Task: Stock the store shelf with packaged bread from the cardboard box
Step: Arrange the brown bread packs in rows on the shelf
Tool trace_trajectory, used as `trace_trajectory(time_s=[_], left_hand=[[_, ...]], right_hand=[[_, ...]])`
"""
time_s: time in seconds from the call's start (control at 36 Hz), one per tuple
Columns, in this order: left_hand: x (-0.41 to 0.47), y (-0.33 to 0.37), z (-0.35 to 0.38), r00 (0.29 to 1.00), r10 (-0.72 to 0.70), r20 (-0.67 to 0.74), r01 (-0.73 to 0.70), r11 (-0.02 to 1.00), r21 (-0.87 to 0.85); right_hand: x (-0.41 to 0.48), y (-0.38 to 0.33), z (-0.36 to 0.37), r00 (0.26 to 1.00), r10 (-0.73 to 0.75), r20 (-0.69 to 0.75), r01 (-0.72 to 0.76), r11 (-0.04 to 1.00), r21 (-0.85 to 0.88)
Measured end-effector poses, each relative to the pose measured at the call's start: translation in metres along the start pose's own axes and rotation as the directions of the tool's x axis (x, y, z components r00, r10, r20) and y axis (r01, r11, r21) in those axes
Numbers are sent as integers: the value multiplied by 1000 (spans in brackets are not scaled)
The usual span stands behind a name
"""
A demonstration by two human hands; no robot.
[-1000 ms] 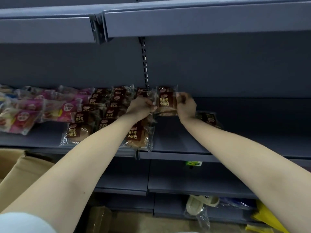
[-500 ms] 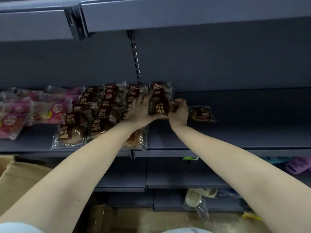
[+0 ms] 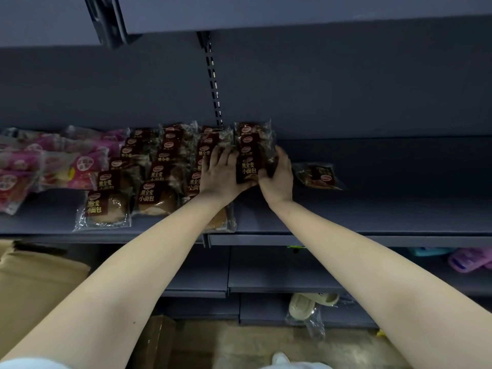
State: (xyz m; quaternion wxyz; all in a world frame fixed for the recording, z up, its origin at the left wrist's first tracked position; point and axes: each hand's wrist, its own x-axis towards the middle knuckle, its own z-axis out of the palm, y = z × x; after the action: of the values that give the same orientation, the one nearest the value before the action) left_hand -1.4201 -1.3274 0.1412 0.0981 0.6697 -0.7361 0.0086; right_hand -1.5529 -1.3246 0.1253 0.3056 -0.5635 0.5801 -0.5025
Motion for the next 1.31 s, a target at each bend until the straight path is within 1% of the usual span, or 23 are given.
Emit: trace_trajectory(time_s=[0.11, 0.25, 0.53, 0.67, 0.78, 0.89, 0.94, 1.0, 1.14, 1.22, 1.31], left_hand=[[1, 0, 1, 999, 5, 52, -7, 999, 41], [3, 1, 3, 997, -9, 76, 2, 997, 83], [6, -3, 7, 995, -9, 96, -1, 995, 100], [5, -2, 6, 993, -14, 118, 2, 995, 101], [5, -2, 6, 990, -15, 141, 1, 995, 101], [6, -4, 2, 987, -4, 164, -7, 998, 66], [6, -4, -3, 990, 3, 142, -9, 999, 37], [7, -3, -8, 995, 16, 94, -17, 1000, 18], [8, 12, -13, 989, 111, -96, -110, 994, 17], [12, 34, -16, 971, 202, -130, -201, 979, 21], [17, 58, -16, 950, 289, -116, -288, 957, 19]], right_hand=[[0, 1, 2, 1000, -5, 10, 5, 999, -37], [2, 3, 2, 999, -16, 28, 19, 995, -99], [3, 5, 1, 999, 3, 52, 2, 996, -94], [4, 5, 1, 999, 4, 52, 2, 992, -122], [2, 4, 3, 998, -14, 57, 22, 989, -143], [0, 0, 2, 996, -73, 41, 79, 983, -165], [4, -6, -2, 996, -90, 20, 92, 983, -162], [11, -13, -10, 990, -141, -4, 139, 977, -160], [25, -14, -44, 962, -269, -44, 252, 940, -229], [34, -5, -73, 951, -300, -69, 270, 921, -281], [39, 1, -101, 955, -282, -90, 241, 918, -315]])
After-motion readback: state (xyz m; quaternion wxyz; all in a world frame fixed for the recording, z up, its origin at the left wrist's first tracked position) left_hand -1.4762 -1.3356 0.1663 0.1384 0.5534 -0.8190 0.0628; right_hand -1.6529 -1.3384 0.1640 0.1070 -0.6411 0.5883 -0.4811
